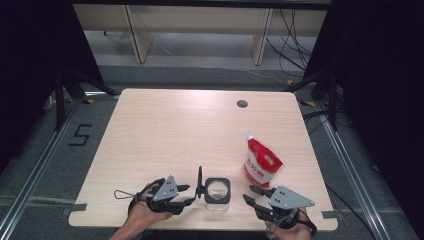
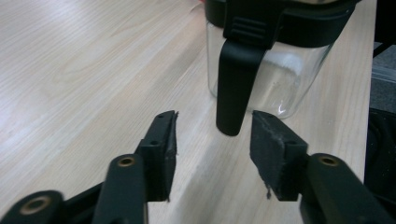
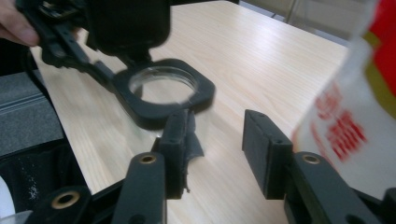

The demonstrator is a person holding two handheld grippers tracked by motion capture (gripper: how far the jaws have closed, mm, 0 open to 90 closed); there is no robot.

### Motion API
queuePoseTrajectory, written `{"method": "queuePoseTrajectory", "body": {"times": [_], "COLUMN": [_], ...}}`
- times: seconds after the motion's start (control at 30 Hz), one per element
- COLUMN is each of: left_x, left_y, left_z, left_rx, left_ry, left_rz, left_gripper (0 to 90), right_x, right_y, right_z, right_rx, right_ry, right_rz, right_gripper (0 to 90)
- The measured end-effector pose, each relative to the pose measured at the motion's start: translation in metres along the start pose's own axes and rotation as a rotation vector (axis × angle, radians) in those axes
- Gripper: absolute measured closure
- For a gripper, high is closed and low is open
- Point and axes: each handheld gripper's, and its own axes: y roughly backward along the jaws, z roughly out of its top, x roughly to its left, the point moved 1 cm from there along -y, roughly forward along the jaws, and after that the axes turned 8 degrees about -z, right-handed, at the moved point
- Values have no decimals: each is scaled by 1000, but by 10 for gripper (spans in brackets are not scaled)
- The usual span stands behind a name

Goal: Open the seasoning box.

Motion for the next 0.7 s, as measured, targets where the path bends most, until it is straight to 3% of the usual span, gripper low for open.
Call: {"method": "queuePoseTrajectory", "body": {"times": [0.1, 0.2, 0.23, 0.43, 0.47, 0.6, 0.63, 0.7], "left_x": [-1, 0, -2, -8, -10, -10, -11, -13], "left_y": [4, 7, 7, 7, 7, 7, 7, 6], "left_z": [-2, -2, -3, -3, -3, -5, -6, -6], "left_rx": [-21, 2, -8, 6, 17, 28, 38, 30], "left_ry": [17, 12, 30, 42, 52, 37, 56, 68], "left_rz": [12, 18, 26, 9, 13, 10, -1, -1], "left_gripper": [436, 390, 379, 320, 302, 270, 261, 235], "right_x": [-6, -10, -11, -14, -16, -20, -24, -26], "right_y": [4, 7, 6, 10, 12, 14, 15, 15], "right_z": [-7, -15, -17, -23, -26, -30, -33, -36], "right_rx": [5, 25, 19, 41, 53, 72, 69, 74], "right_ry": [-23, -52, -55, -101, -137, -176, -181, -210], "right_rz": [-18, -33, -23, -42, -55, -81, -104, -101], "right_gripper": [572, 546, 530, 466, 436, 412, 388, 379]}}
